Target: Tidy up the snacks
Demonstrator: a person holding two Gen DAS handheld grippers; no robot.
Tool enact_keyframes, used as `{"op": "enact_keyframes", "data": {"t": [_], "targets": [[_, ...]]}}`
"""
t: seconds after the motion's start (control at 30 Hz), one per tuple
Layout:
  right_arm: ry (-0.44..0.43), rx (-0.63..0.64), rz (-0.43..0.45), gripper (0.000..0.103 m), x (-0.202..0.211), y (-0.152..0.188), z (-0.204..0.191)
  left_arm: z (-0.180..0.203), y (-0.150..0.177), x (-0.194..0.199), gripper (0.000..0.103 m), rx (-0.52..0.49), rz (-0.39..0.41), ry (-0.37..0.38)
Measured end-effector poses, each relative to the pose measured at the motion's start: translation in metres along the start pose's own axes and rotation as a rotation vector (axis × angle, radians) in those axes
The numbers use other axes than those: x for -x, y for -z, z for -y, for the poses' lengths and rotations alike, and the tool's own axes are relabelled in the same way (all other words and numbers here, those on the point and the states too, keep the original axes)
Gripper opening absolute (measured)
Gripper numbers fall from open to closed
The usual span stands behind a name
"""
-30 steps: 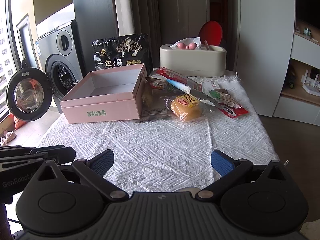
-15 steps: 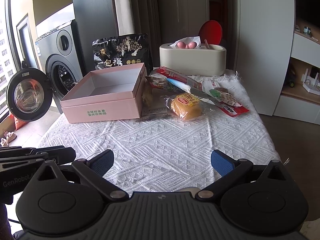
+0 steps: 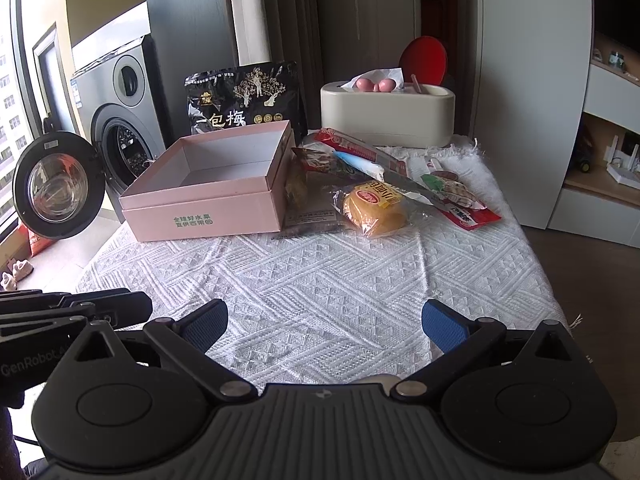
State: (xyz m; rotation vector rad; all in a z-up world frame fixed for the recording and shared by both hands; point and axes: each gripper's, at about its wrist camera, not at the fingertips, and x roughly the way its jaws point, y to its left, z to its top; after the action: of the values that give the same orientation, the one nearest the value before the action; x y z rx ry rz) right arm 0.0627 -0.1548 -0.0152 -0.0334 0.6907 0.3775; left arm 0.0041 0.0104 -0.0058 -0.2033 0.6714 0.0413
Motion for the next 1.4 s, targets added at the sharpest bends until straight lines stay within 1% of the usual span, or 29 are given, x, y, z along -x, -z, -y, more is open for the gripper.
{"op": "enact_keyframes", "data": {"t": [0.07,0.17,0.2,0.27,0.3,0.33,0.37,0.4,0.43,0.47,0.5,0.57,0.63,0.7,0.77,0.87,0.9,0.93,1.0,1.07,1.1,1.13,1.17,1.2,1.23,1.27,1.3,1.33,1.4], "targets": [[0.001,0.001,0.001,0.103,-0.004,-0.002,0.000,-0.004,-0.001,-0.004,0.015,0.009,-0.002,-0.001],[-0.011,0.024,0.034,0.103,-0.016,-0.009,0.002,-0.019,-0.006,-0.018,0.015,0.046,-0.003,0.008],[-0.017,0.032,0.042,0.103,-0.024,-0.014,0.002,-0.026,-0.008,-0.024,0.015,0.063,-0.003,0.019],[-0.047,0.022,0.040,0.103,-0.041,-0.028,0.005,-0.044,-0.015,-0.038,0.015,0.093,0.004,0.077],[-0.083,0.001,0.028,0.103,-0.053,-0.039,0.007,-0.054,-0.018,-0.046,0.015,0.113,0.005,0.109],[-0.122,-0.019,0.015,0.103,-0.064,-0.047,0.008,-0.063,-0.022,-0.053,0.015,0.135,-0.003,0.115],[-0.175,-0.042,0.000,0.103,-0.078,-0.058,0.010,-0.070,-0.025,-0.059,0.015,0.147,-0.004,0.090],[-0.220,-0.059,-0.009,0.103,-0.090,-0.067,0.010,-0.075,-0.029,-0.066,0.015,0.146,0.006,0.046],[-0.261,-0.071,-0.010,0.103,-0.102,-0.075,0.008,-0.078,-0.032,-0.072,0.015,0.126,0.017,0.009],[-0.298,-0.076,-0.011,0.103,-0.114,-0.082,0.006,-0.081,-0.035,-0.079,0.015,0.101,0.018,-0.002],[-0.330,-0.079,-0.021,0.103,-0.128,-0.089,0.002,-0.084,-0.037,-0.085,0.015,0.091,0.012,0.005],[-0.371,-0.104,-0.051,0.103,-0.154,-0.100,-0.003,-0.092,-0.041,-0.096,0.015,0.111,-0.008,0.029],[-0.431,-0.140,-0.077,0.103,-0.173,-0.107,-0.006,-0.098,-0.043,-0.103,0.015,0.120,-0.018,0.039],[-0.493,-0.170,-0.094,0.103,-0.185,-0.112,-0.010,-0.104,-0.045,-0.108,0.015,0.123,-0.025,0.044],[-0.518,-0.174,-0.097,0.103,-0.193,-0.117,-0.016,-0.108,-0.047,-0.111,0.015,0.135,-0.033,0.051],[-0.606,-0.161,-0.152,0.103,-0.211,-0.122,-0.025,-0.113,-0.050,-0.118,0.015,0.146,-0.035,0.057],[-0.611,-0.161,-0.158,0.103,-0.213,-0.123,-0.026,-0.114,-0.051,-0.120,0.015,0.147,-0.037,0.056],[-0.593,-0.160,-0.136,0.103,-0.211,-0.124,-0.025,-0.115,-0.052,-0.123,0.015,0.153,-0.040,0.058],[-0.516,-0.133,-0.045,0.103,-0.199,-0.126,-0.016,-0.117,-0.052,-0.126,0.015,0.164,-0.042,0.070],[-0.377,-0.077,0.033,0.102,-0.188,-0.126,-0.008,-0.117,-0.053,-0.130,0.015,0.169,-0.049,0.085],[-0.286,-0.035,0.065,0.100,-0.184,-0.125,-0.005,-0.117,-0.052,-0.132,0.015,0.170,-0.055,0.091],[-0.219,0.011,0.084,0.092,-0.182,-0.123,-0.004,-0.117,-0.051,-0.134,0.015,0.170,-0.062,0.100],[-0.142,0.090,0.088,0.080,-0.183,-0.122,-0.005,-0.117,-0.051,-0.136,0.015,0.172,-0.069,0.107],[-0.091,0.161,0.086,0.072,-0.186,-0.120,-0.007,-0.117,-0.051,-0.138,0.015,0.175,-0.075,0.115],[-0.071,0.204,0.085,0.058,-0.189,-0.118,-0.009,-0.117,-0.051,-0.139,0.015,0.178,-0.079,0.122],[-0.089,0.224,0.070,0.047,-0.192,-0.118,-0.008,-0.117,-0.051,-0.140,0.015,0.180,-0.081,0.129],[-0.133,0.218,0.047,0.043,-0.195,-0.120,-0.005,-0.118,-0.051,-0.139,0.015,0.183,-0.080,0.132],[-0.204,0.193,0.013,0.040,-0.200,-0.123,-0.002,-0.119,-0.050,-0.138,0.015,0.186,-0.078,0.132],[-0.304,0.135,-0.041,0.038,-0.210,-0.126,0.007,-0.122,-0.050,-0.134,0.015,0.198,-0.071,0.128]]}}
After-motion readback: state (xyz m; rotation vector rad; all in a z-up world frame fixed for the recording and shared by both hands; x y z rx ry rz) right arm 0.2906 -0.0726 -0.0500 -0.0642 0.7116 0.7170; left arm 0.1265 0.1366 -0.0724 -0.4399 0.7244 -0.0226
